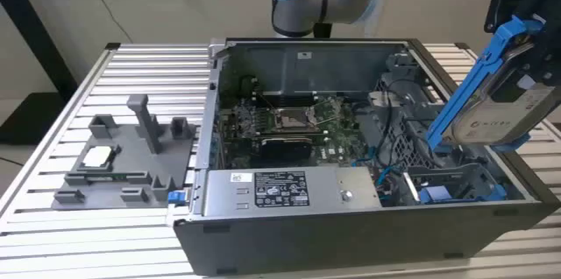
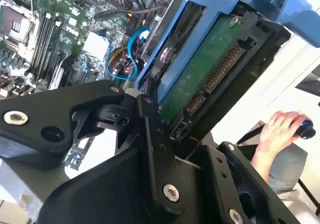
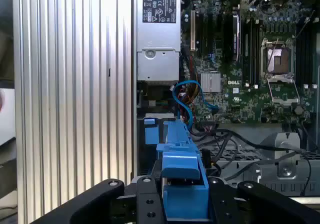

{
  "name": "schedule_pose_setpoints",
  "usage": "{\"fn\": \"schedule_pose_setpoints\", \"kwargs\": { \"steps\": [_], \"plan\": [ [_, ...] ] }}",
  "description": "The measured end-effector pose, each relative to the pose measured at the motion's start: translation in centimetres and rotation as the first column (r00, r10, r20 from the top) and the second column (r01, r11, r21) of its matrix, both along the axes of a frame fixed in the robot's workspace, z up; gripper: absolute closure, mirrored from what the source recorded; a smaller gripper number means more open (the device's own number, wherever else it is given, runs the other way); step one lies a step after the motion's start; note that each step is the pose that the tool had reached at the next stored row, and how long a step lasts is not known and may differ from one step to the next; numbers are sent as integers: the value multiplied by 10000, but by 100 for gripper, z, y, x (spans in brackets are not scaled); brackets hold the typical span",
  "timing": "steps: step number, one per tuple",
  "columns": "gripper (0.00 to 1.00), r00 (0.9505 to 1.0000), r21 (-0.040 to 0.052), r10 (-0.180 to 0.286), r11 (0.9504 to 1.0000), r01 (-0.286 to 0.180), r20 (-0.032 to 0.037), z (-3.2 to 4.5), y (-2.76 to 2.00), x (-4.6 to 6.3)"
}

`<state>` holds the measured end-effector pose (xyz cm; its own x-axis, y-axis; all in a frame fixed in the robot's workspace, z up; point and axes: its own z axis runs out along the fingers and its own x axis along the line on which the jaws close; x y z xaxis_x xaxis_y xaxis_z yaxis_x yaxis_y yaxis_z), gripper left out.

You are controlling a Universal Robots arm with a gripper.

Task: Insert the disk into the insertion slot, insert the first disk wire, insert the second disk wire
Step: 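Insert the disk into the insertion slot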

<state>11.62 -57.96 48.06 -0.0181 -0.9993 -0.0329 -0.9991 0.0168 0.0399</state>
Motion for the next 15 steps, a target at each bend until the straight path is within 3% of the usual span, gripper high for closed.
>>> {"fn": "schedule_pose_setpoints", "kwargs": {
  "steps": [15],
  "plan": [
    [67,10000,3,1,10000,-1,-2,-8,0,27]
  ]
}}
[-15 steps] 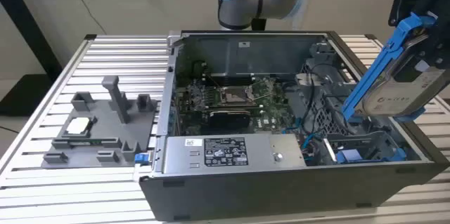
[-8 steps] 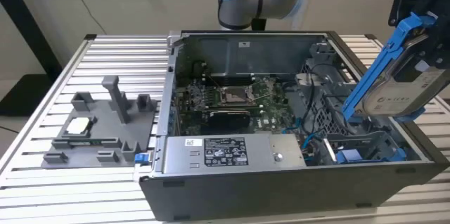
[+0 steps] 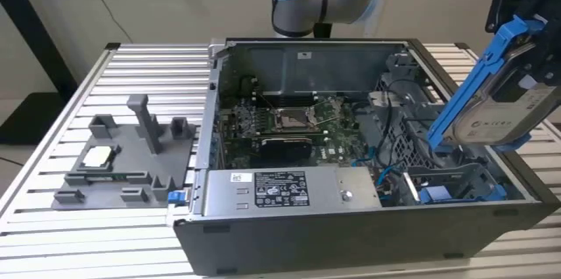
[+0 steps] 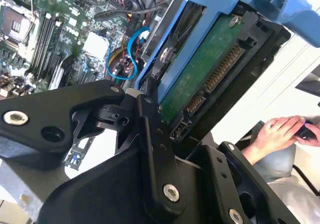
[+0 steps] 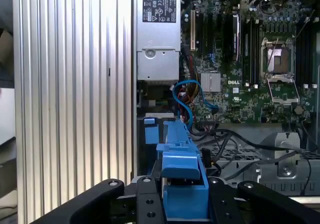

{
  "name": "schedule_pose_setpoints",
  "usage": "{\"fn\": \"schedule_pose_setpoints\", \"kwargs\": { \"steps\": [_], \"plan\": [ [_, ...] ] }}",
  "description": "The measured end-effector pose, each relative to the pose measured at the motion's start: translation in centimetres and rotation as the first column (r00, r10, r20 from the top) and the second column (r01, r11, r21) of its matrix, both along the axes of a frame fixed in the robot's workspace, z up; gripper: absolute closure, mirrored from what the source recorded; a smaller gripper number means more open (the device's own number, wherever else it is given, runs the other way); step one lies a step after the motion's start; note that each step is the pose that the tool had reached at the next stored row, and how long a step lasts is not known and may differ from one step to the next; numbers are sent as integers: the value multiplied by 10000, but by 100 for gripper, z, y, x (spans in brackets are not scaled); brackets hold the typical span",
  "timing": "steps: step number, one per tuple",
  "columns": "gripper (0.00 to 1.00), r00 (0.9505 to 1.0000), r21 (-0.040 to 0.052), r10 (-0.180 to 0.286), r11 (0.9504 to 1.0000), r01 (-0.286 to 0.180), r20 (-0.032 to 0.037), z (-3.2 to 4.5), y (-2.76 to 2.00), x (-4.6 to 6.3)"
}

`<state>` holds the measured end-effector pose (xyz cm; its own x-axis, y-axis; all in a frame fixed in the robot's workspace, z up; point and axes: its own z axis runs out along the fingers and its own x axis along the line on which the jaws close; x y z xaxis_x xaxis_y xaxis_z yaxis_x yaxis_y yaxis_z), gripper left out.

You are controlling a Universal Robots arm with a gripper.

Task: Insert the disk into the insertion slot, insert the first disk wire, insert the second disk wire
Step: 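Insert the disk into the insertion slot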

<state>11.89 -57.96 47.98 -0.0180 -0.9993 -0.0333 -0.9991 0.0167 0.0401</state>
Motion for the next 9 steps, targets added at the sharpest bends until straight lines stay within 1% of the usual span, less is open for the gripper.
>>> {"fn": "schedule_pose_setpoints", "kwargs": {
  "steps": [4,9],
  "plan": [
    [67,10000,-3,-1,10000,1,1,-59,1,42],
    [67,10000,-1,-1,10000,1,12,-150,0,44]
  ]
}}
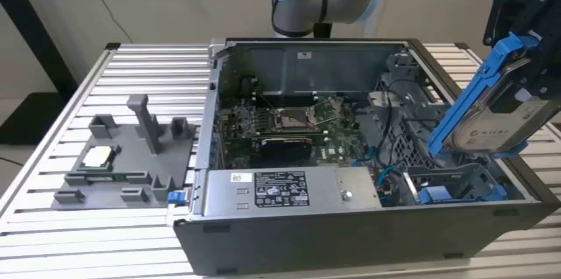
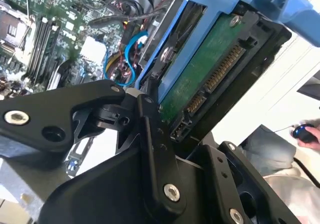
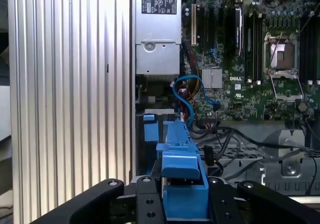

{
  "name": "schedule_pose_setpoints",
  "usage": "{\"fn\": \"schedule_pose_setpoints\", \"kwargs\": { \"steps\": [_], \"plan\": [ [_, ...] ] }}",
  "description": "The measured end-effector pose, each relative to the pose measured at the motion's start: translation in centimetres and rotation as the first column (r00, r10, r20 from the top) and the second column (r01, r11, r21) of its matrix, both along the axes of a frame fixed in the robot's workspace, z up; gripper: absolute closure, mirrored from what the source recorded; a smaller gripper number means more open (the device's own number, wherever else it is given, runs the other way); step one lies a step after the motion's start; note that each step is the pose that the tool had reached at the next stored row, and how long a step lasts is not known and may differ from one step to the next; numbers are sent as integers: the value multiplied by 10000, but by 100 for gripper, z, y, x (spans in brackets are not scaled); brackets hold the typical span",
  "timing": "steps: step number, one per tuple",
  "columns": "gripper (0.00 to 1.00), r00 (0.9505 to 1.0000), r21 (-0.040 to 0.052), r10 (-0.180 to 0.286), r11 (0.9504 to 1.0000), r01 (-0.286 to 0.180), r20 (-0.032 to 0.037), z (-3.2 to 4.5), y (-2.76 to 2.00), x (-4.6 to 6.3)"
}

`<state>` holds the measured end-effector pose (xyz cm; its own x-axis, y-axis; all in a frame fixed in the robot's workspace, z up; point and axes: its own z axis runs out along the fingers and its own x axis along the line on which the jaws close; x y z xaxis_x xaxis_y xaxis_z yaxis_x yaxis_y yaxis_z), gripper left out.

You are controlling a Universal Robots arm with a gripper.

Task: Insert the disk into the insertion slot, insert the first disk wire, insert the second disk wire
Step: 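Insert the disk into the insertion slot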

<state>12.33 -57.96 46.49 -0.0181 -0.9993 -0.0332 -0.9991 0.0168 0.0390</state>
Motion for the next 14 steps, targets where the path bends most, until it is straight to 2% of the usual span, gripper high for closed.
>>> {"fn": "schedule_pose_setpoints", "kwargs": {
  "steps": [14],
  "plan": [
    [67,10000,0,0,10000,0,6,-237,0,0]
  ]
}}
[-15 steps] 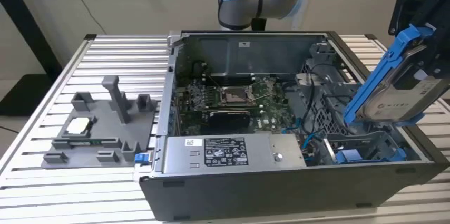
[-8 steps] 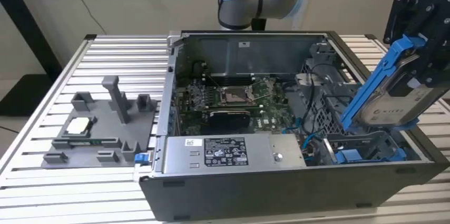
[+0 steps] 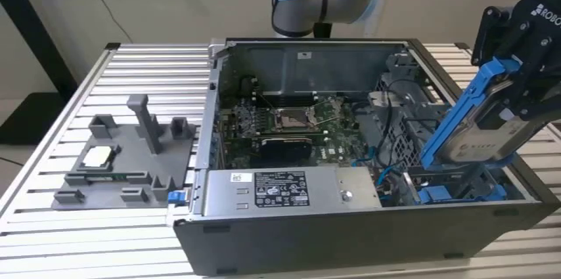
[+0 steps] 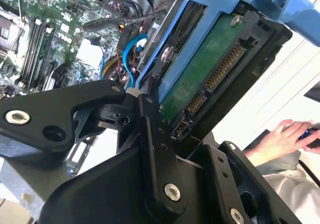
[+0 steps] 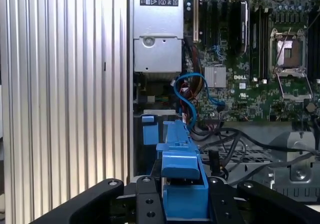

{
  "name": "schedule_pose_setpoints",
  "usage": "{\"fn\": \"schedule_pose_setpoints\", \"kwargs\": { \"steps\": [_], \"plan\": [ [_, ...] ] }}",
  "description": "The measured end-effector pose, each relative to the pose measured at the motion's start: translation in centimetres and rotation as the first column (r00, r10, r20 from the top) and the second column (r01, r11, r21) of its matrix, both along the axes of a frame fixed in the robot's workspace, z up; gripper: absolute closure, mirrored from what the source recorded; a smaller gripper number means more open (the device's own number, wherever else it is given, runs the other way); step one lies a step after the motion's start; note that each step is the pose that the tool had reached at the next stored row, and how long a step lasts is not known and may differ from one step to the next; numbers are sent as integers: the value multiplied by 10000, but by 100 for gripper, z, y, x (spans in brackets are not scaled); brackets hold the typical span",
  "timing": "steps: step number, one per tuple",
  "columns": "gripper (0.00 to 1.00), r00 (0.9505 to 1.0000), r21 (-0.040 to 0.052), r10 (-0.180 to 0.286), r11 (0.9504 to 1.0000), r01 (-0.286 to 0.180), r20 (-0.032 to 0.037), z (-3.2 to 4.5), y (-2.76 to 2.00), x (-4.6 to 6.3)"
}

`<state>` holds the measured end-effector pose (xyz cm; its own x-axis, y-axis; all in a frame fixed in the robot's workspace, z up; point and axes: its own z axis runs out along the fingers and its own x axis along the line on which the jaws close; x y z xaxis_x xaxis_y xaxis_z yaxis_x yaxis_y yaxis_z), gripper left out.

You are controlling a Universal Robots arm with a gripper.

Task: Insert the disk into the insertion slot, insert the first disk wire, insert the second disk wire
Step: 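Insert the disk into the insertion slot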

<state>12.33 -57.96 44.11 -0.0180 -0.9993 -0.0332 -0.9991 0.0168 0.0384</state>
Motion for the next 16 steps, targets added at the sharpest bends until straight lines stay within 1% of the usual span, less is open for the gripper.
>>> {"fn": "schedule_pose_setpoints", "kwargs": {
  "steps": [6,13,16],
  "plan": [
    [67,10000,-1,0,10000,0,0,-76,0,-1],
    [67,10000,-1,2,10000,-2,0,-116,0,-1],
    [67,10000,0,5,10000,-5,0,-149,0,-1]
  ]
}}
